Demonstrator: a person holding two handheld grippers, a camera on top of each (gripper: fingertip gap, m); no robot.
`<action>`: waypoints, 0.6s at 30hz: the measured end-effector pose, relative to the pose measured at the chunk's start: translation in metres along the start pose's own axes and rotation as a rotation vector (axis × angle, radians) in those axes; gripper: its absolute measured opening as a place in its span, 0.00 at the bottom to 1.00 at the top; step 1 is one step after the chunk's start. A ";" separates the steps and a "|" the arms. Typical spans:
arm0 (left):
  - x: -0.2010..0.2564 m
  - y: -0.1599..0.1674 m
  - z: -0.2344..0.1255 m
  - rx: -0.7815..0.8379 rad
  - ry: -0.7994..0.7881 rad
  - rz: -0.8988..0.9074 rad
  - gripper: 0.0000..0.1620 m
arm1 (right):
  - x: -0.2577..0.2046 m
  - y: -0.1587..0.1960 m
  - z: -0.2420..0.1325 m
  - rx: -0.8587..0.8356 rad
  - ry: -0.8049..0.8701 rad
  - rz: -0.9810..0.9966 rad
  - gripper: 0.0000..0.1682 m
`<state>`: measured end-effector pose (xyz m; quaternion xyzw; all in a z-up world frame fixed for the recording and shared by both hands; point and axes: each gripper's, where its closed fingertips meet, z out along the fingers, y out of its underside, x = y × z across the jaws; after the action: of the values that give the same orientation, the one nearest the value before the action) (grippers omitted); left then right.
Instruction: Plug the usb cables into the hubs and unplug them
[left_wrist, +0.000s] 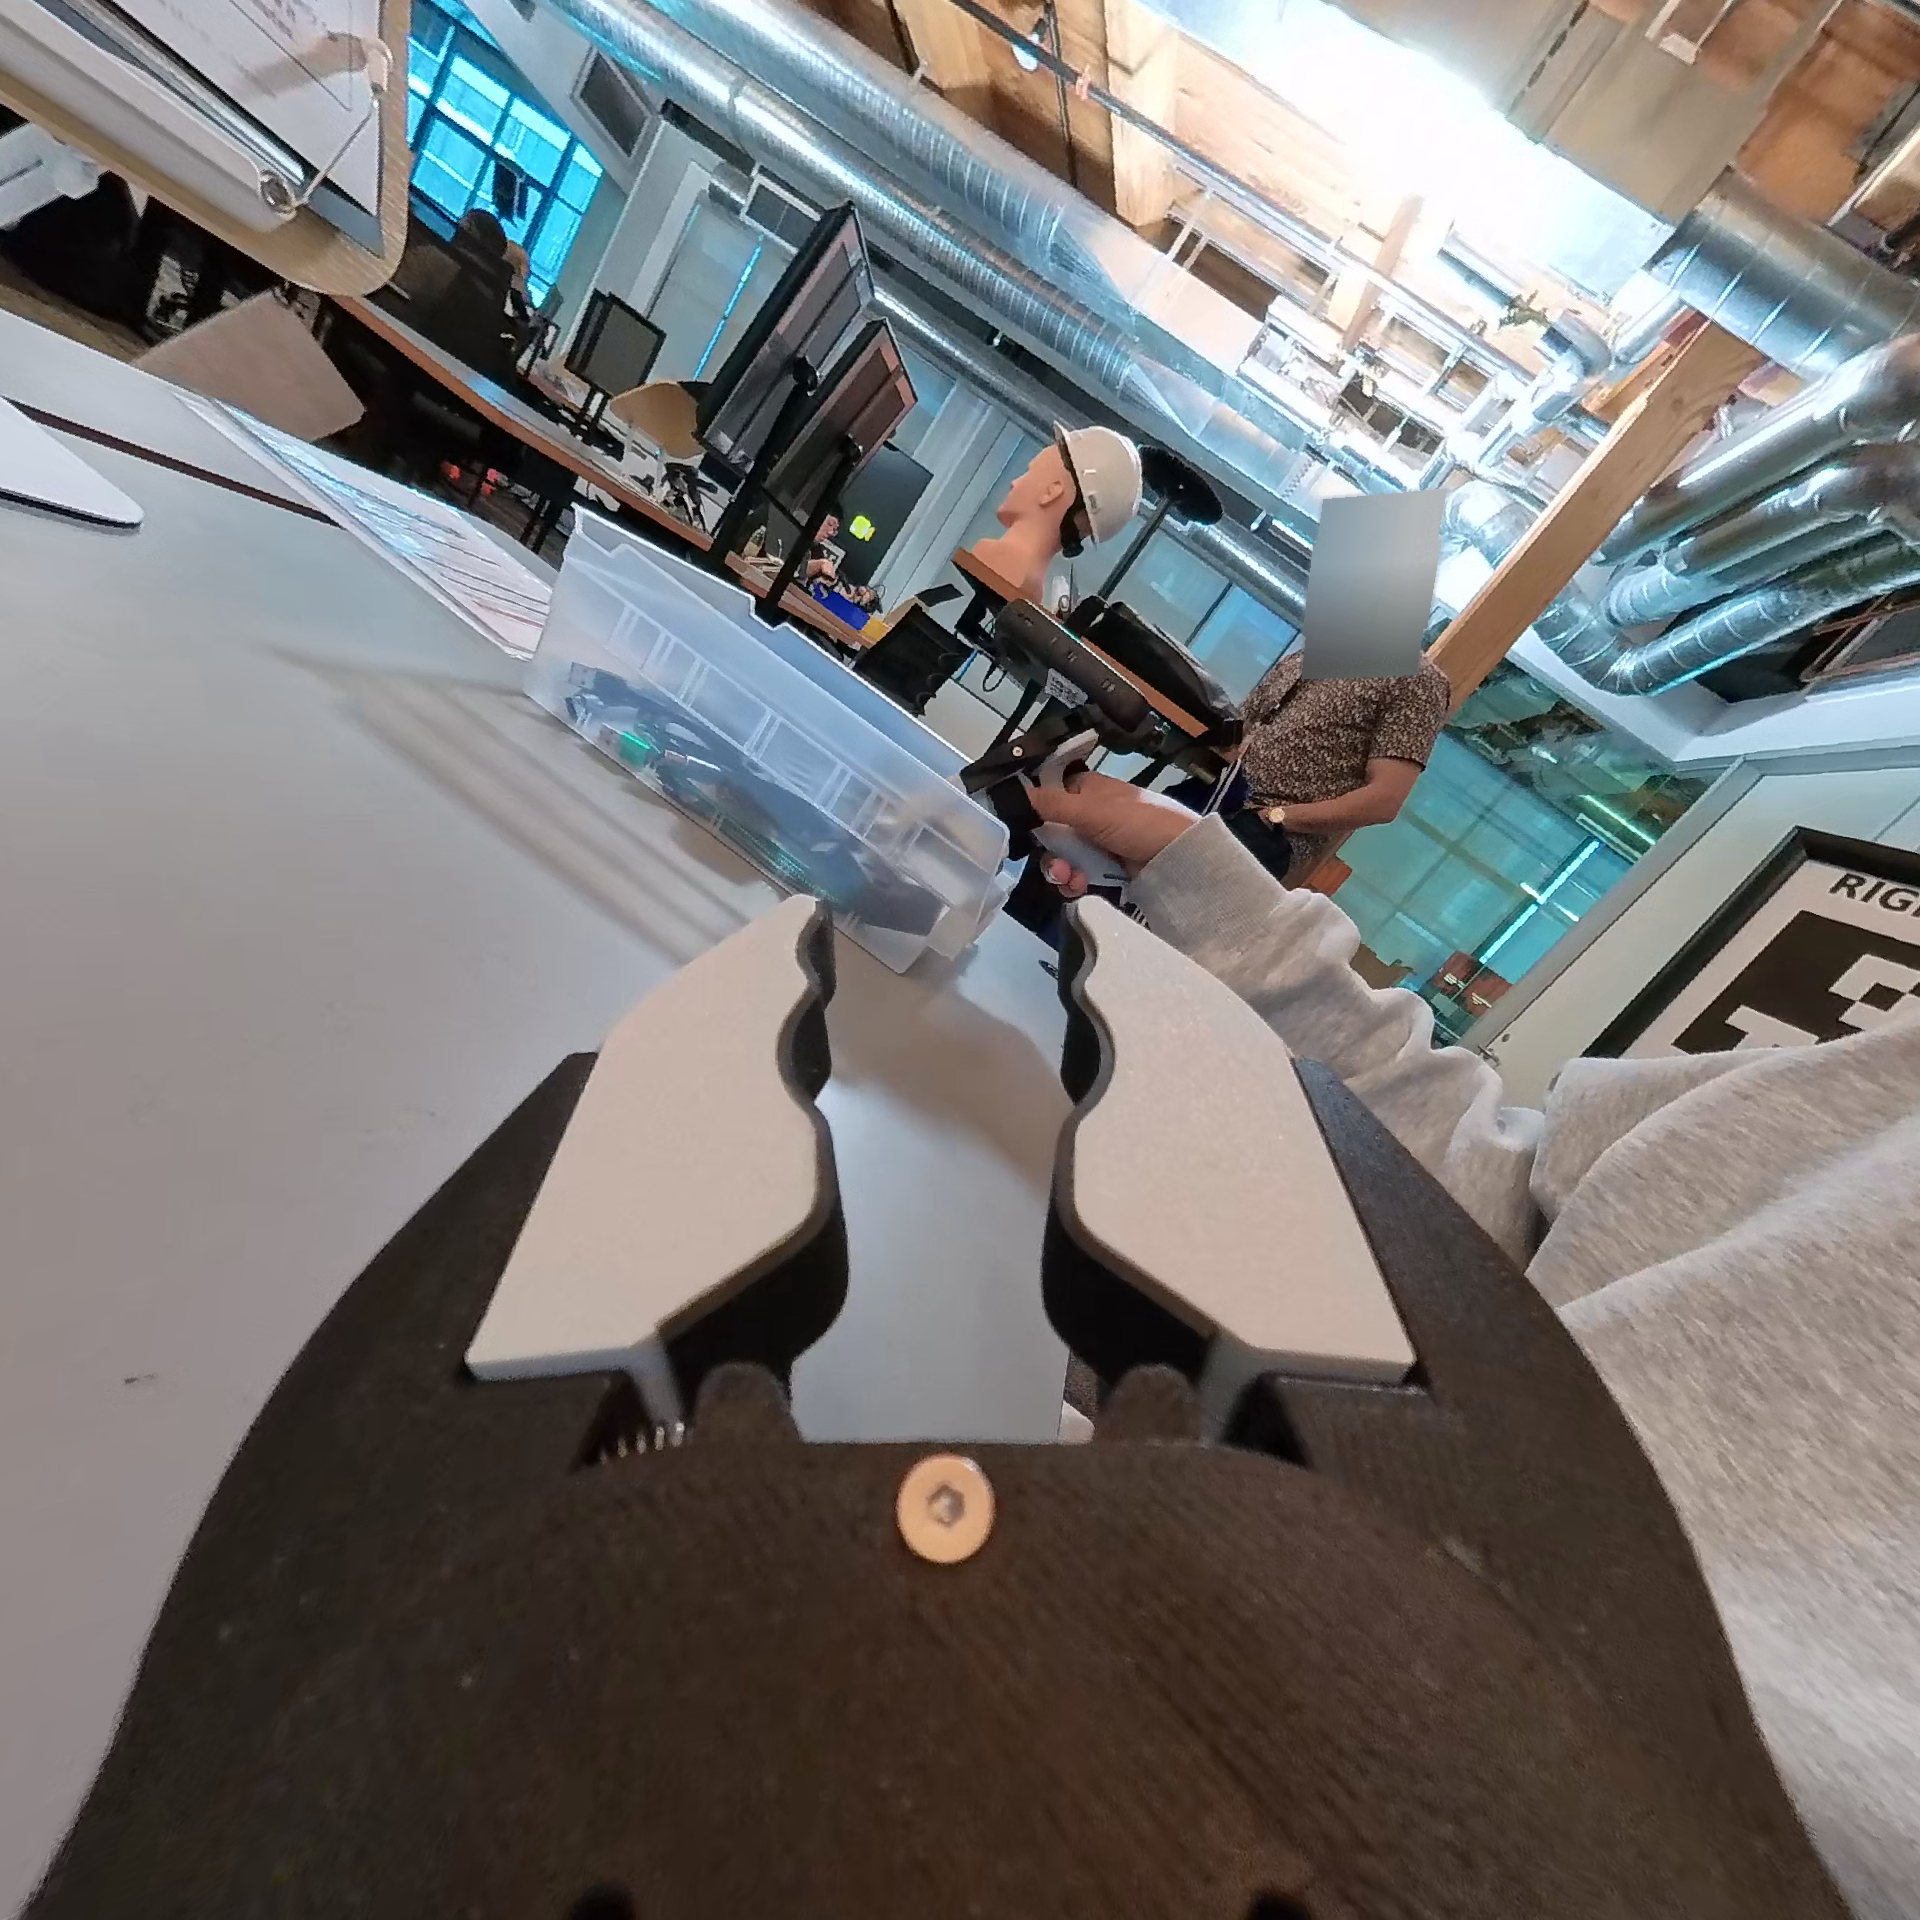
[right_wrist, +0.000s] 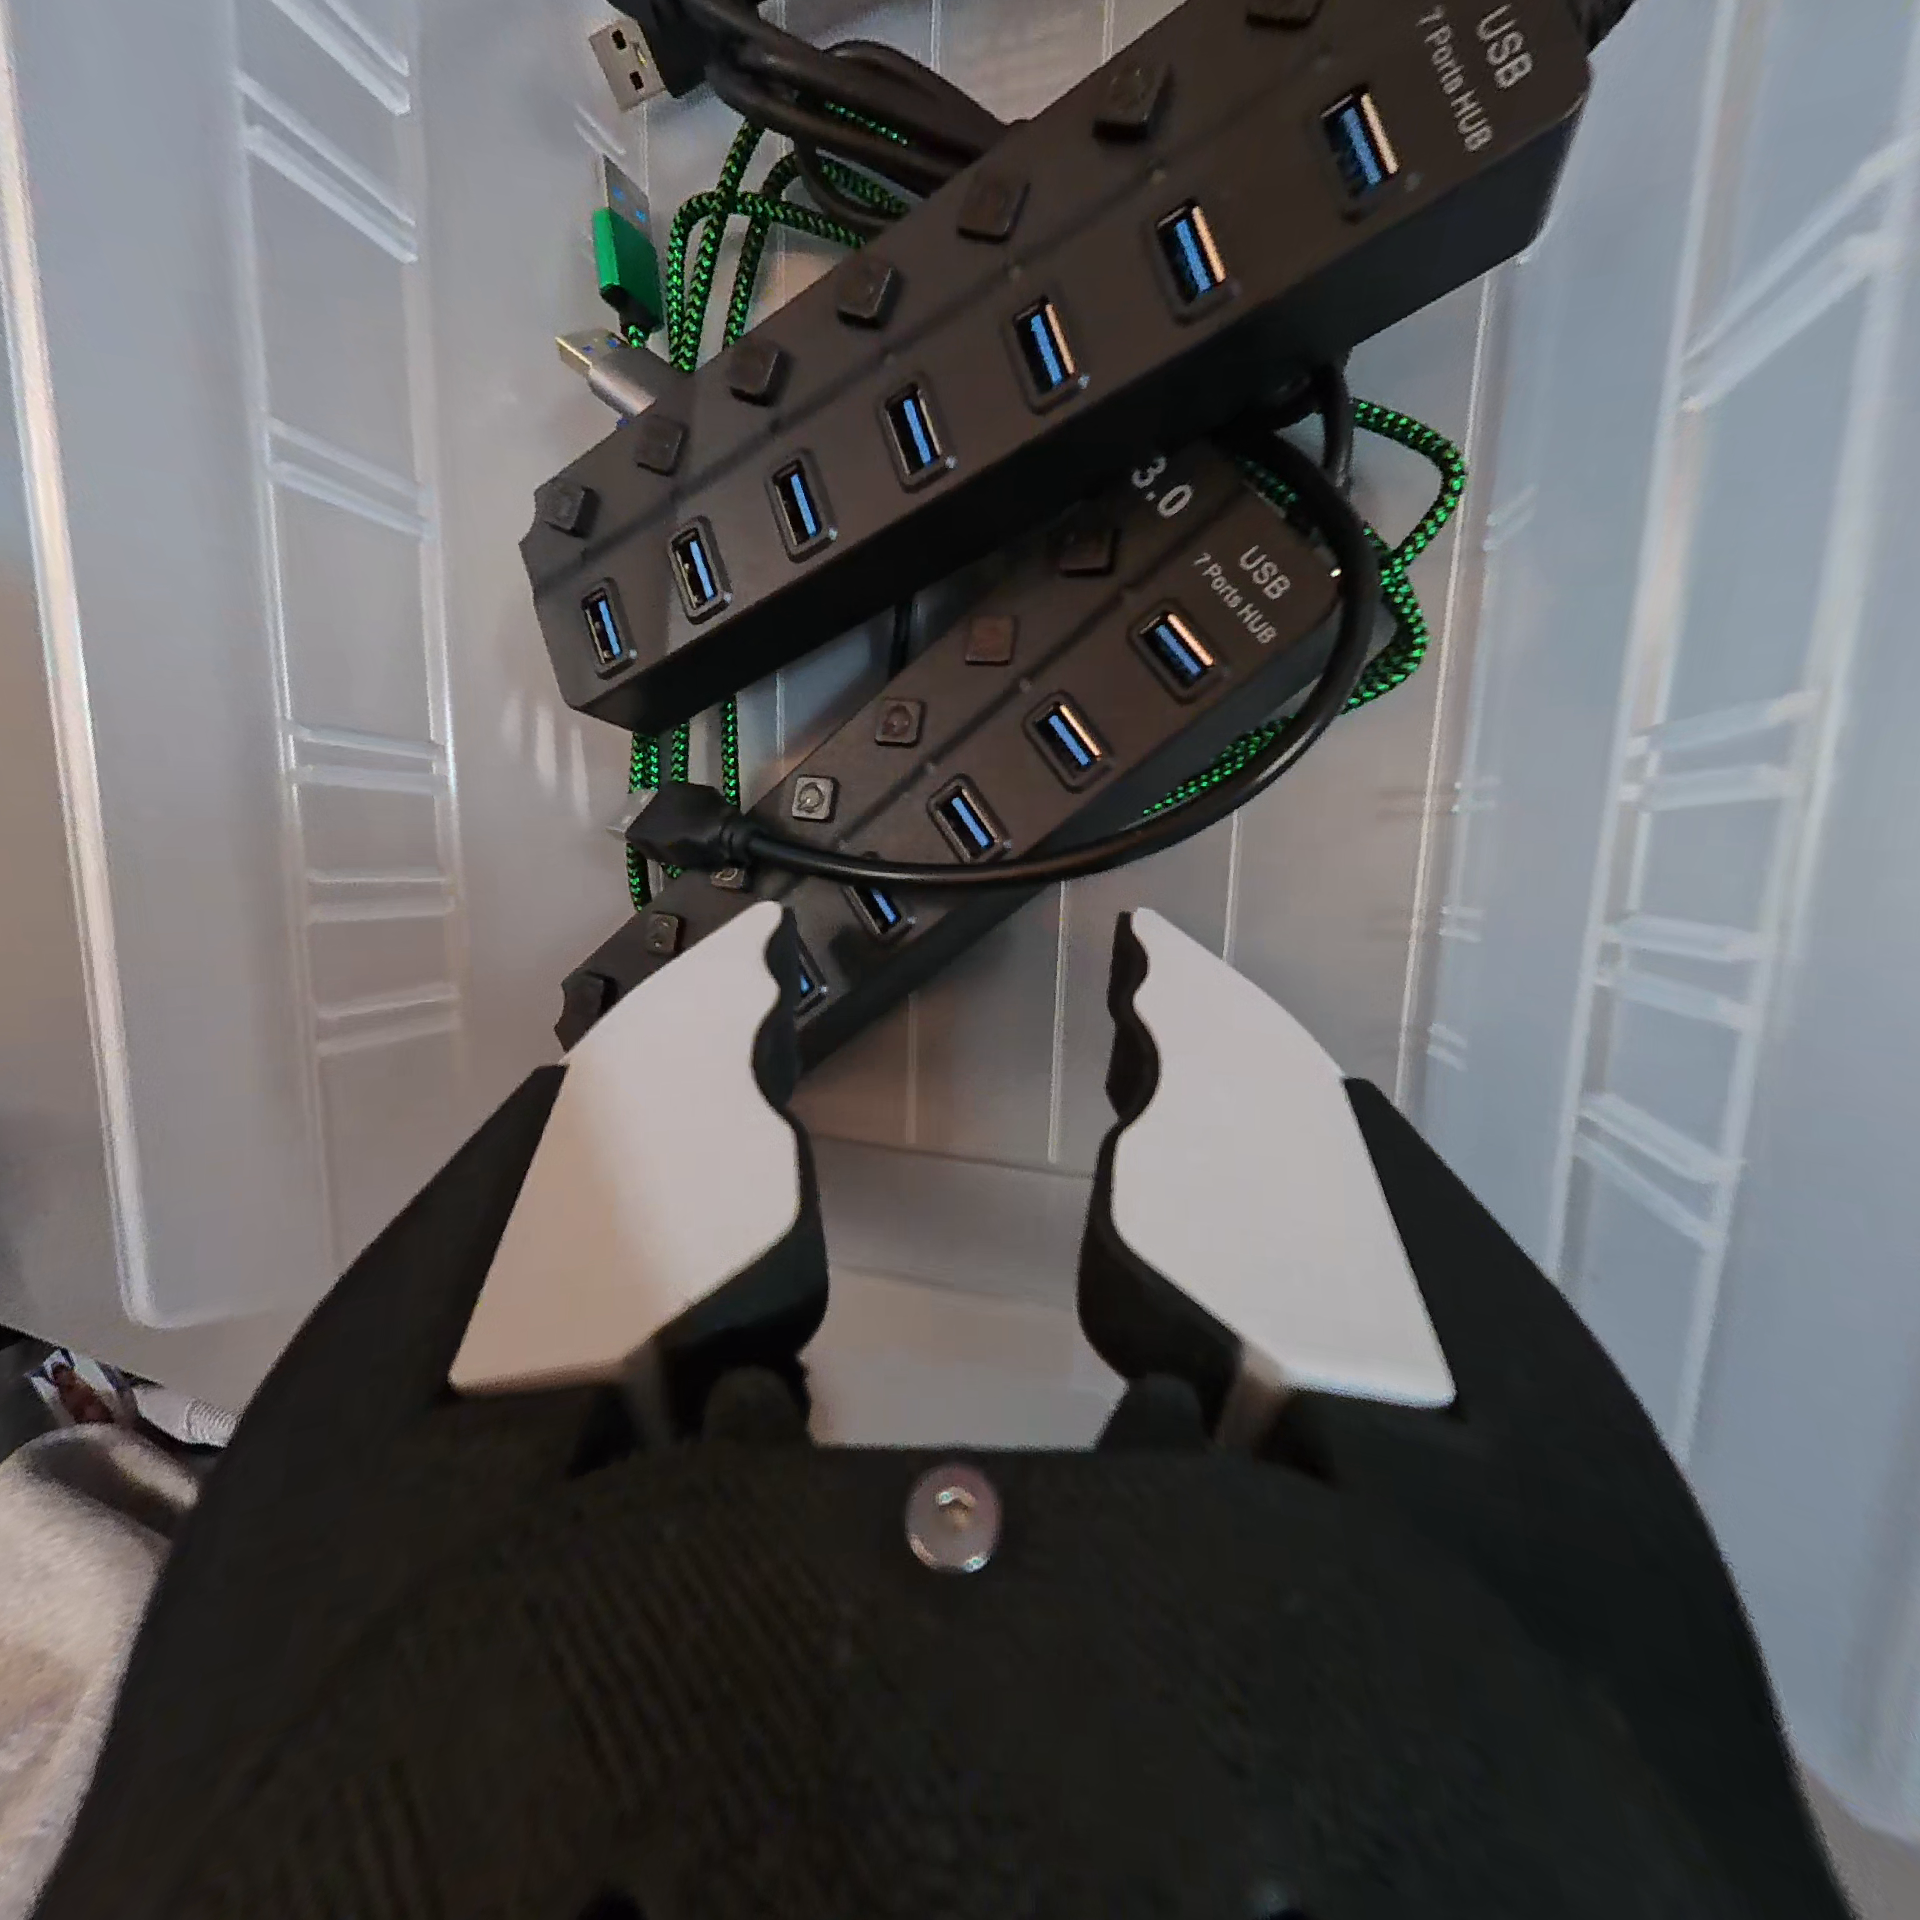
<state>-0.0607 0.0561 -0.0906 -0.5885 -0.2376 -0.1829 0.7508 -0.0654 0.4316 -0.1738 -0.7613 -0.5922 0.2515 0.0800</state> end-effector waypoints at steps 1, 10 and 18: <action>0.000 0.000 0.000 0.000 0.000 0.000 0.26 | 0.000 0.000 0.000 0.000 0.001 0.000 0.34; 0.001 0.001 0.001 -0.001 0.001 -0.001 0.26 | -0.006 0.008 0.010 -0.044 -0.052 0.007 0.34; -0.001 0.000 0.000 0.001 0.000 -0.011 0.26 | -0.013 -0.003 -0.001 0.016 -0.114 0.019 0.29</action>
<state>-0.0617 0.0562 -0.0912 -0.5868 -0.2410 -0.1867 0.7501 -0.0695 0.4202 -0.1682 -0.7506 -0.5865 0.3002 0.0498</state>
